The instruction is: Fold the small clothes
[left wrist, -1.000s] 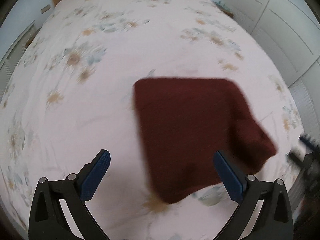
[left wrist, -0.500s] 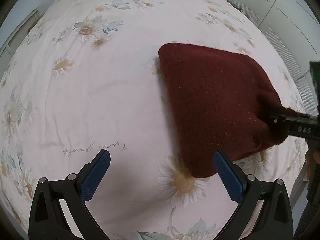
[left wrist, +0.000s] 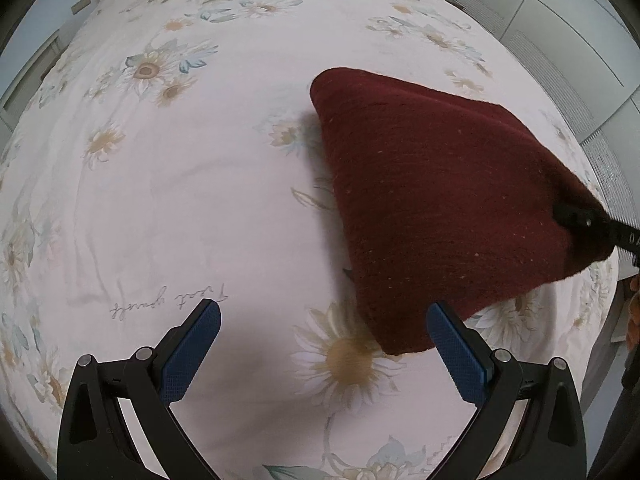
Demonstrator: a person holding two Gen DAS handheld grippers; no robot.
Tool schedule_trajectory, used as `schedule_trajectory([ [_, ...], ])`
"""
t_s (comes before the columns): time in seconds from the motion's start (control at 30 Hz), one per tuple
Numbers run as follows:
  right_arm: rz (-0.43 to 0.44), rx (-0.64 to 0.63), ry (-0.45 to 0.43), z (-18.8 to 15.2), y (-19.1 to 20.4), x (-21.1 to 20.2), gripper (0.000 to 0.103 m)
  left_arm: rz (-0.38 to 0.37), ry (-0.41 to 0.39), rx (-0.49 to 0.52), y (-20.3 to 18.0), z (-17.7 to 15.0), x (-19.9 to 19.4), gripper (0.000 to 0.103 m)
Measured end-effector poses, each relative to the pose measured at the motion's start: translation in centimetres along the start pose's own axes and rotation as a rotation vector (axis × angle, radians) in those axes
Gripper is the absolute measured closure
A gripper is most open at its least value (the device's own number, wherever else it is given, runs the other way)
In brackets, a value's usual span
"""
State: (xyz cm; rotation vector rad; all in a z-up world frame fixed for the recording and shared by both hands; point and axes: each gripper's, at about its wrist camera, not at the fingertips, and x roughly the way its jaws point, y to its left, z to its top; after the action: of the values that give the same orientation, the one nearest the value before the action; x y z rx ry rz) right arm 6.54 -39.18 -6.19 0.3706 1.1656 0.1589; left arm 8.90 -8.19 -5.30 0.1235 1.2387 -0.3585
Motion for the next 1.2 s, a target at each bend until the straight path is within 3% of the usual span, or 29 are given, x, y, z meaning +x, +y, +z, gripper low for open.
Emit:
schedule_trajectory([
  [0.1,-0.024,0.008,0.031,-0.7,-0.8,1.6,0.078,-0.009,0.006,0.01,-0.3,-0.1,0.2,0.001],
  [0.17,-0.014,0.028,0.043,-0.9,-1.4,2.7,0.063,-0.003,0.012,0.011,-0.4,-0.1,0.6,0.001],
  [0.23,-0.003,0.038,0.04,-0.7,-1.3,2.7,0.058,-0.006,0.013,0.002,-0.4,-0.1,0.7,0.001],
  [0.3,-0.009,0.025,0.025,-0.4,-0.8,2.1,0.045,-0.017,0.011,-0.012,-0.3,-0.1,0.7,0.001],
  [0.33,-0.029,0.012,0.019,-0.1,-0.5,1.6,0.03,-0.019,0.009,-0.016,-0.2,0.0,0.6,0.001],
  [0.37,-0.06,-0.002,0.011,0.3,-0.1,1.1,0.022,-0.014,0.002,-0.016,0.0,0.1,0.6,0.001],
  [0.5,-0.076,-0.03,-0.027,1.7,0.5,-0.8,0.02,-0.001,-0.009,-0.024,0.2,1.3,0.3,0.001],
  [0.63,-0.112,-0.089,-0.049,3.2,1.5,-1.1,0.0,0.0,-0.025,-0.035,0.1,3.2,0.2,0.001],
  [0.87,-0.14,-0.129,0.031,3.9,2.2,2.9,0.0,-0.013,-0.023,-0.038,-2.5,6.5,2.3,0.001],
  [1.0,-0.143,-0.092,0.081,3.5,0.8,5.4,0.0,-0.035,0.025,-0.048,-3.7,7.0,4.9,0.001],
  [1.2,-0.067,-0.062,0.095,3.0,-1.6,7.6,0.0,-0.05,0.052,-0.053,-3.7,6.0,8.0,0.001],
])
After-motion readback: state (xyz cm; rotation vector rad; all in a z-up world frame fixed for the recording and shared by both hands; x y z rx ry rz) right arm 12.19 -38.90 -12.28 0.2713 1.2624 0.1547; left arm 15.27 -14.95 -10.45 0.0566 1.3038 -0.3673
